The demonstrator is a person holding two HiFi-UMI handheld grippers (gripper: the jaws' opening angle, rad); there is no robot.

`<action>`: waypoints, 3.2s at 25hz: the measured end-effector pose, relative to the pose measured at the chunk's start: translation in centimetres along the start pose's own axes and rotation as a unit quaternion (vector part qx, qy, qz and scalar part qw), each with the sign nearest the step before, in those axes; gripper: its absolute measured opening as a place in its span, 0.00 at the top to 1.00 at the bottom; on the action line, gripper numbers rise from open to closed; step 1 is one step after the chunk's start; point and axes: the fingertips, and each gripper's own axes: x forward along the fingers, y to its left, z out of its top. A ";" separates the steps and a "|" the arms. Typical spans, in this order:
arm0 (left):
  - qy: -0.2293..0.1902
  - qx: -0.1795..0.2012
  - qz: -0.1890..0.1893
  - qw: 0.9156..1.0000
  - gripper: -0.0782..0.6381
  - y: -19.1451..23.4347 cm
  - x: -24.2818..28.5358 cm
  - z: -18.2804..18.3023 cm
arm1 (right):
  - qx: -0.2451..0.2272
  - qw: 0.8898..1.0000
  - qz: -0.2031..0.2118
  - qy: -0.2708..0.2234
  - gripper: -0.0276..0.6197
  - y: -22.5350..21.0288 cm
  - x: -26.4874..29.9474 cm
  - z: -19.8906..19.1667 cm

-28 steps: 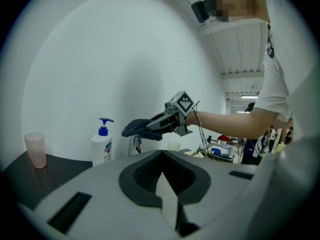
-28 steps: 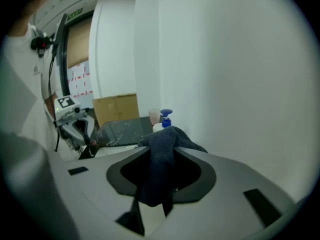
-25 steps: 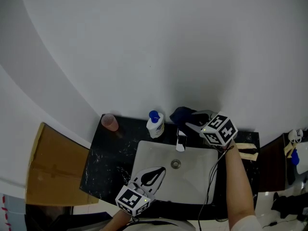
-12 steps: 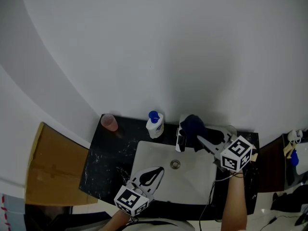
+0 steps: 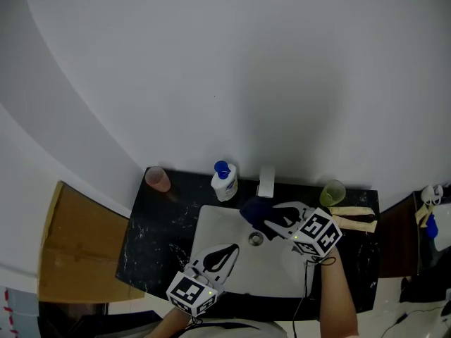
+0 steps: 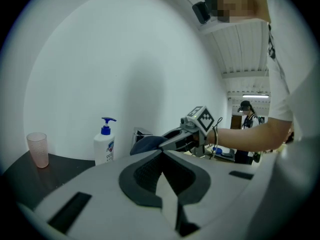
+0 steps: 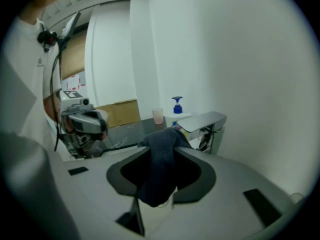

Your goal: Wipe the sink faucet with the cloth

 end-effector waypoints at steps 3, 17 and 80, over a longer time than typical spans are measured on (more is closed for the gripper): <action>0.003 0.000 0.000 1.000 0.89 0.0 -0.2 -0.2 | 0.036 0.999 -0.037 0.005 0.76 -3.0 0.8 -0.4; 0.003 0.003 0.003 1.000 0.89 0.3 -0.4 -0.1 | 0.014 0.997 -0.075 0.021 0.76 -5.7 1.6 0.0; -0.007 -0.003 -0.007 1.000 0.89 0.0 -0.1 0.2 | -0.007 0.999 -0.015 0.028 0.76 -1.0 1.8 -0.3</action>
